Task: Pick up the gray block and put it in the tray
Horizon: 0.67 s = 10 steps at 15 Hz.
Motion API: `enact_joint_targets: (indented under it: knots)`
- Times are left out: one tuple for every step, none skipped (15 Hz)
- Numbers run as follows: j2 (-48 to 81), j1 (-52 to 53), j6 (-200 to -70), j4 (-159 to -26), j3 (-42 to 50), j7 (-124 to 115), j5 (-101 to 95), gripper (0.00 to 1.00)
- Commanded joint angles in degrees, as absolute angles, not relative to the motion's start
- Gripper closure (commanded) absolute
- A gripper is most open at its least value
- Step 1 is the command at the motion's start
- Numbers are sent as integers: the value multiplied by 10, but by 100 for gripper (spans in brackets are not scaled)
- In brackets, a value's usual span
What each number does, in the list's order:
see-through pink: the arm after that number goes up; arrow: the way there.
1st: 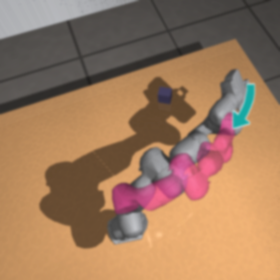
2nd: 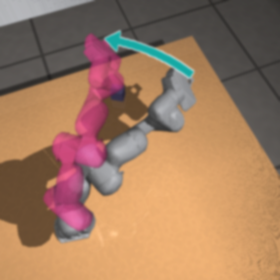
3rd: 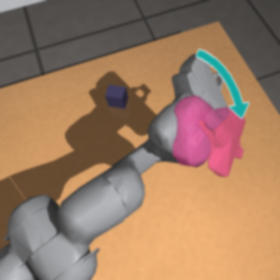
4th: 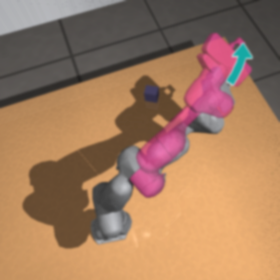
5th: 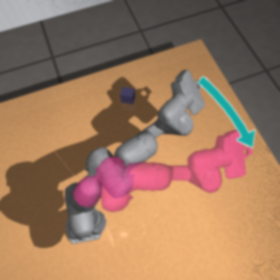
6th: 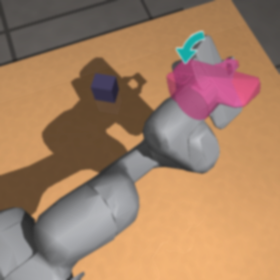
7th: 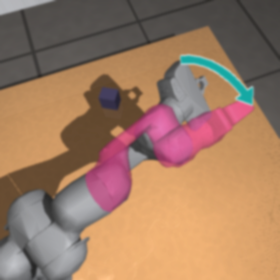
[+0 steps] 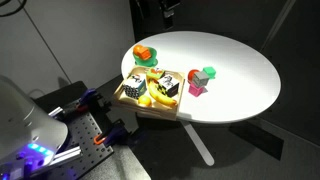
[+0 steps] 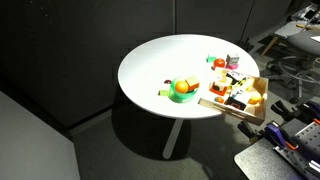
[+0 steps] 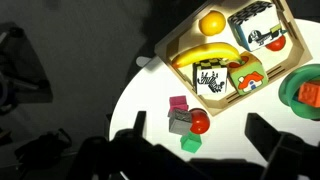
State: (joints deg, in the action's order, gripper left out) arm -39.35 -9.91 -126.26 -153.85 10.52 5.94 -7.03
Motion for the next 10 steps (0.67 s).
enact_joint_targets:
  knots:
    - [-393,-102,-1261,-1537,103,61,-68,0]
    - [-393,-102,-1261,-1537,103,61,-68,0]
    - [-393,-102,-1261,-1537,103,61,-68,0]
    - [-393,-102,-1261,-1537,103,61,-68,0]
    - [-393,-102,-1261,-1537,103,61,-68,0]
    - [-384,-100,-1255,-1528,101,57,-64,0]
    - [-378,-98,-1248,-1522,100,56,-62,0]
    - [-371,-96,-1243,-1515,100,55,-58,0]
    - [-364,-94,-1236,-1508,100,55,-55,0]
    - [-355,-91,-1229,-1500,99,53,-50,0]
